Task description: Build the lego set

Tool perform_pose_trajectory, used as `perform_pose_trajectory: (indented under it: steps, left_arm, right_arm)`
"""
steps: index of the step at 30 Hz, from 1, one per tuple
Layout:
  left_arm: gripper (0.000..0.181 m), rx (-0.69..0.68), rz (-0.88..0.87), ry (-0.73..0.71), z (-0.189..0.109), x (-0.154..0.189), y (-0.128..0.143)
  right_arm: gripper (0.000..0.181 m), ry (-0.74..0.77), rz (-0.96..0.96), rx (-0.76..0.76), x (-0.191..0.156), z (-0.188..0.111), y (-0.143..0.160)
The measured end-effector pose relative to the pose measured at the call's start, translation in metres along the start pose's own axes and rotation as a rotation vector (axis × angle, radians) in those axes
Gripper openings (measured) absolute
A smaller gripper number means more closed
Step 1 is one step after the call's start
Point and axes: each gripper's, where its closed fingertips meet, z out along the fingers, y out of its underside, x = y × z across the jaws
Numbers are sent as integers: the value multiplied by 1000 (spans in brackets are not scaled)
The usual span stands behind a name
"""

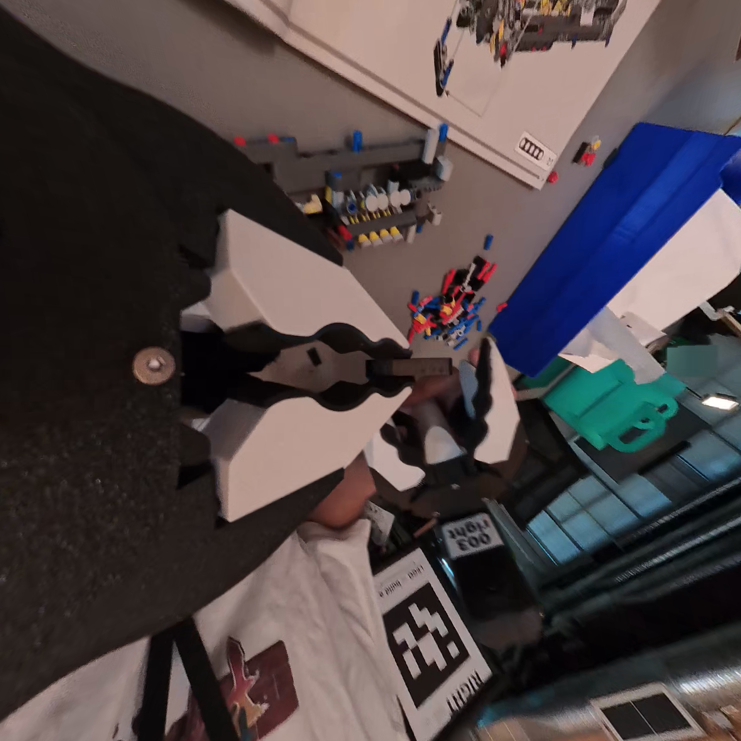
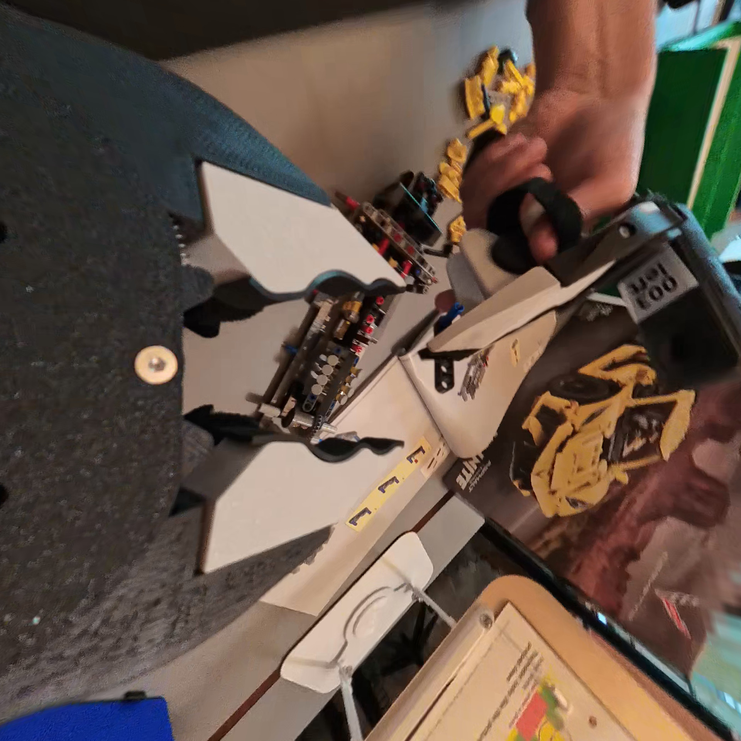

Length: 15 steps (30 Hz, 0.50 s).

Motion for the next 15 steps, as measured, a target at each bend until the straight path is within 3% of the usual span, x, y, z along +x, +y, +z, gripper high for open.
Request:
perform_pose_trajectory:
  steps: [7,15]
  left_arm:
    - [6,30,-90,96,18,12,3]
    - [6,-60,-50,82,24,12,19]
  right_arm:
    - [42,91,-114,91,-3,6,-15]
    - [40,-37,-181,63,-17,1,-4]
